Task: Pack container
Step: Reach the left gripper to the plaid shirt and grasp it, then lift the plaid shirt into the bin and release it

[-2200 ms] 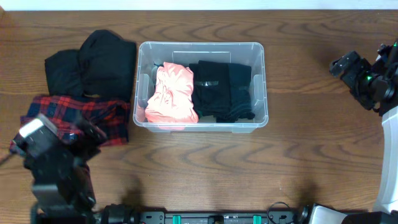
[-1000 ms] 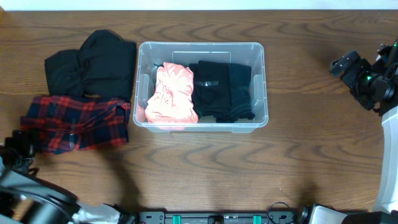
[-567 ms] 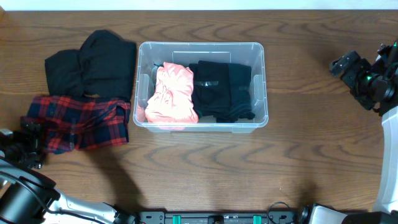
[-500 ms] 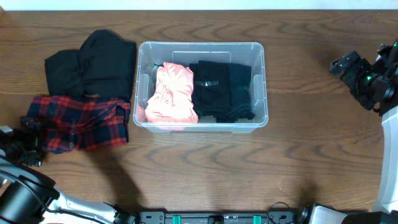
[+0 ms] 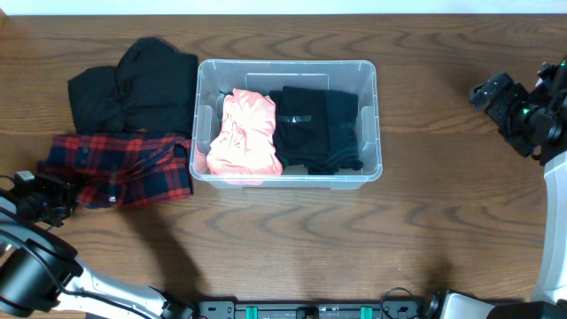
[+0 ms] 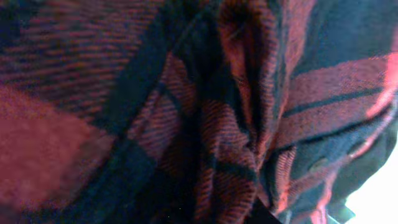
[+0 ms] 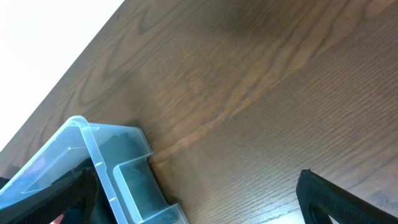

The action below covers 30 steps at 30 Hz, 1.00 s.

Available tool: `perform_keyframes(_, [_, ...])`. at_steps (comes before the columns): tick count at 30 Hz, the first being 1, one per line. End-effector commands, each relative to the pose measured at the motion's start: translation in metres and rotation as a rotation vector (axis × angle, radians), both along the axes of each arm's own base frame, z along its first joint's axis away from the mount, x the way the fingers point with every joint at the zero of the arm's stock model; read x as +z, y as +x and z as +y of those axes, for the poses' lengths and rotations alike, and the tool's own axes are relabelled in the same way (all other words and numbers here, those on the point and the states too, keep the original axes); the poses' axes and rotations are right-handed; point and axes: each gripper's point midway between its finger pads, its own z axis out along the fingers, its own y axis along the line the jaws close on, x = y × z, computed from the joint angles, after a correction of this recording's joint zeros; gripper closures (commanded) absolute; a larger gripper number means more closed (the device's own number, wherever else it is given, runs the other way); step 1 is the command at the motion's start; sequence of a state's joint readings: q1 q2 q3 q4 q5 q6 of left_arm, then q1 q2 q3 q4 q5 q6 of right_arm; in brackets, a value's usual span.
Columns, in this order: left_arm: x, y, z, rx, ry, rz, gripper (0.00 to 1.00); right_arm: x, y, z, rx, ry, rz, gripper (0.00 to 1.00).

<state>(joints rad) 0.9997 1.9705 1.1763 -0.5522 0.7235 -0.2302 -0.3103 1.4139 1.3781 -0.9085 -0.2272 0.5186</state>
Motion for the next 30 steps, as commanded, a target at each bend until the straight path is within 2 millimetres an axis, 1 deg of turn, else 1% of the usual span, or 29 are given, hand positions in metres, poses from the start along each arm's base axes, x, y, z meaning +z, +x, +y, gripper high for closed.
perform_keyframes(1, [0.054, 0.002, -0.002, 0.025, 0.039, -0.085, 0.85, -0.002, -0.001, -0.005, -0.013, -0.003, 0.008, 0.01])
perform_keyframes(4, [0.117, 0.001, -0.011, 0.037, 0.106, -0.168, 0.9, -0.002, -0.001, -0.005, -0.014, -0.003, 0.008, 0.01])
perform_keyframes(5, [0.143, 0.001, -0.018, 0.043, 0.121, -0.217, 0.93, -0.002, -0.001, -0.005, -0.014, -0.003, 0.008, 0.01])
perform_keyframes(6, [0.167, 0.002, -0.027, 0.045, 0.129, -0.27, 0.94, -0.002, -0.001, -0.005, -0.013, -0.003, 0.008, 0.01])
perform_keyframes(8, [0.212, 0.002, -0.044, 0.042, 0.143, -0.382, 0.94, -0.002, -0.001, -0.005, -0.013, -0.003, 0.008, 0.01])
perform_keyframes(11, [0.267, -0.004, -0.069, 0.044, 0.148, -0.508, 0.94, -0.002, -0.001, -0.005, -0.013, -0.003, 0.008, 0.01])
perform_keyframes(13, [0.298, -0.006, -0.09, 0.01, 0.146, -0.6, 0.94, -0.002, -0.001, -0.005, -0.013, -0.003, 0.008, 0.01])
perform_keyframes(14, [0.311, -0.007, -0.102, -0.011, 0.132, -0.636, 0.94, -0.002, -0.001, -0.005, -0.013, -0.003, 0.008, 0.01])
perform_keyframes(16, [0.33, -0.007, -0.128, -0.065, 0.112, -0.693, 0.94, -0.002, -0.001, -0.005, -0.013, -0.003, 0.008, 0.01])
perform_keyframes(19, [0.351, -0.002, -0.163, -0.173, 0.129, -0.76, 0.94, -0.002, -0.001, -0.005, -0.013, -0.003, 0.008, 0.01])
perform_keyframes(22, [0.368, 0.01, -0.198, -0.283, 0.108, -0.822, 0.94, -0.002, -0.001, -0.005, -0.013, -0.003, 0.008, 0.01])
perform_keyframes(25, [0.388, 0.022, -0.227, -0.368, 0.092, -0.898, 0.94, -0.002, -0.001, -0.005, -0.013, -0.003, 0.008, 0.01])
perform_keyframes(27, [0.396, 0.031, -0.245, -0.392, 0.1, -0.925, 0.94, -0.002, -0.001, -0.005, -0.013, -0.003, 0.008, 0.01])
perform_keyframes(30, [0.392, 0.044, -0.27, -0.393, 0.123, -0.909, 0.94, -0.002, -0.001, -0.005, -0.013, -0.003, 0.008, 0.01])
